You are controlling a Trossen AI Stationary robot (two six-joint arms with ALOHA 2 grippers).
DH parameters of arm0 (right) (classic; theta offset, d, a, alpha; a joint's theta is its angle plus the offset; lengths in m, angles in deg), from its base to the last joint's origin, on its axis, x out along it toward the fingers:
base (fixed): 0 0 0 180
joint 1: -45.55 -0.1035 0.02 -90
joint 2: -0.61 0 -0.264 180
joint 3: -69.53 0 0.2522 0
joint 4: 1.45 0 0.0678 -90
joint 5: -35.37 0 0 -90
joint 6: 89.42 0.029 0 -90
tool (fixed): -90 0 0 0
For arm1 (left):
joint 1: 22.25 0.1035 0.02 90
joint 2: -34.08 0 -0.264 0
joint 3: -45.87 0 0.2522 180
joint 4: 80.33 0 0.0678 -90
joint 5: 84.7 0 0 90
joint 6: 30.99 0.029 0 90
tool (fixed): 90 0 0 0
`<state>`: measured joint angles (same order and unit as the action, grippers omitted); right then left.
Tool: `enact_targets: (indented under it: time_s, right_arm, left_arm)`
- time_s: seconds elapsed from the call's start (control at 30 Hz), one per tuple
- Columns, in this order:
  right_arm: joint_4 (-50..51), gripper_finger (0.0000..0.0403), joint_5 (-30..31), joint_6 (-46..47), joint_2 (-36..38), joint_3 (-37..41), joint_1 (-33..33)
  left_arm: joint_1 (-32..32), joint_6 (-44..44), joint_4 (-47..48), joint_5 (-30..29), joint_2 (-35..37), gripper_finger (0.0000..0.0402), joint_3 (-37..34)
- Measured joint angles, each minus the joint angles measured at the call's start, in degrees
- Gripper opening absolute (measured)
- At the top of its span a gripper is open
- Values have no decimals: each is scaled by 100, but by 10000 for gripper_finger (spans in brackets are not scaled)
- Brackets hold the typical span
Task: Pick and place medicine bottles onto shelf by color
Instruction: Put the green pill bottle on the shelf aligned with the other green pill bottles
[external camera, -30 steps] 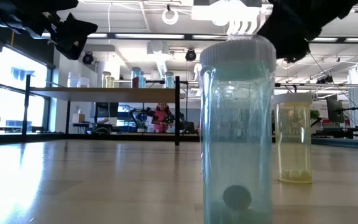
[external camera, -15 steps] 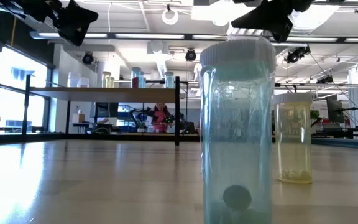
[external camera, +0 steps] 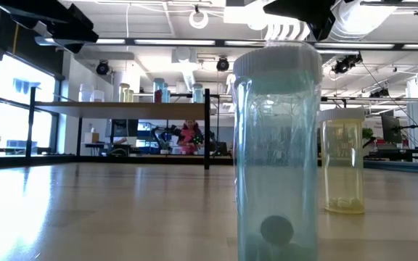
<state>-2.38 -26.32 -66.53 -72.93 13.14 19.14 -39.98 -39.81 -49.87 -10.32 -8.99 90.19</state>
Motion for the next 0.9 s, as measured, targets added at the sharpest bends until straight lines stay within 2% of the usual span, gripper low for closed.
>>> enact_targets:
  time_s: [0.17, 0.47, 0.6, 0.73, 0.9]
  right_arm:
    - [-185, 213, 1, -175, 0, 0, 8]
    - [-306, 213, 0, -767, -101, -272, 17]
    - [266, 213, -201, -1147, -385, -783, 18]
    - [1110, 213, -292, -1144, -760, -1376, 17]
    - [2042, 213, -1072, -1140, -1243, -2113, 17]
  left_arm:
    - [-189, -2, 467, -178, 2, 220, 271]
    - [-274, 0, 631, -326, -2, 220, 324]
    - [-274, 0, 630, -326, -7, 220, 324]
    - [-274, 0, 630, -321, -7, 220, 324]
    - [-274, 0, 641, -317, -7, 220, 324]
